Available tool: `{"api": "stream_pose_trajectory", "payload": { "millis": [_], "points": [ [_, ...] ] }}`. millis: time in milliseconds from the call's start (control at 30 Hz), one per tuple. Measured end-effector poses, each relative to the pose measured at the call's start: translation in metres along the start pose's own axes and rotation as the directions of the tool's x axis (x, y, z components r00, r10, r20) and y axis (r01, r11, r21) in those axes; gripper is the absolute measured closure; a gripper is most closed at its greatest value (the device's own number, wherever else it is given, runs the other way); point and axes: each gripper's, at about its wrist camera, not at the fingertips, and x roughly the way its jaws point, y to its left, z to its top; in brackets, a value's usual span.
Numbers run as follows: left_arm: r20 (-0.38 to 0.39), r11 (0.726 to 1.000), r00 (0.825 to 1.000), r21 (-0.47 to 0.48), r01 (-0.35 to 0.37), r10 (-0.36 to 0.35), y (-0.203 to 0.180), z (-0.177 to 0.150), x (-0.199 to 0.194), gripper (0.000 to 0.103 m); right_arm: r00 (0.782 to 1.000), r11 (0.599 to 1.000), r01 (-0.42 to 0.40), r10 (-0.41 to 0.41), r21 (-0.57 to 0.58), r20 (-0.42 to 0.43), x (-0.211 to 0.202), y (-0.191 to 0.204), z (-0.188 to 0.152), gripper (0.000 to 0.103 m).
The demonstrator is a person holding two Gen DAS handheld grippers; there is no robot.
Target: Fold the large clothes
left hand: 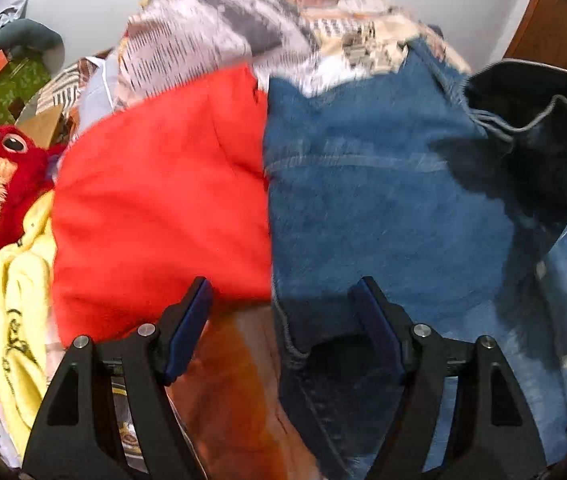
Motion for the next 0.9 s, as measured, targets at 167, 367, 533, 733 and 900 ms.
{"api": "stream_pose_trajectory", "payload": {
  "millis": [167,367,533,733,900],
  "points": [
    [0.058,1.0,0.998,-0.008,0.029,-0.028,-0.011,0.02,-0.035,0.029,0.996,0.991,0.06,-0.068,0.122,0.059,-0.036,-0.061,0.011,0.09],
    [0.047,0.994,0.993,-0.028,0.108,-0.106,-0.036,0.033,-0.046,0.029,0.987,0.965,0.049,-0.086,0.257,0.134,-0.077,-0.115,0.014,0.091],
    [-0.027,0.984,0.985,-0.052,0.172,-0.173,-0.059,0.031,-0.022,0.029,0.984,0.94,0.036,-0.092,0.339,0.151,-0.086,-0.138,-0.004,0.091],
    [-0.121,0.992,0.984,-0.028,0.126,-0.129,-0.082,0.017,0.022,0.029,1.0,0.902,0.022,-0.029,0.431,0.009,-0.044,-0.156,-0.055,0.091],
    [-0.122,0.997,0.99,0.022,0.071,-0.068,-0.094,0.009,0.036,0.026,0.99,0.844,0.019,0.058,0.535,-0.128,-0.002,-0.172,-0.113,0.09]
  ]
}}
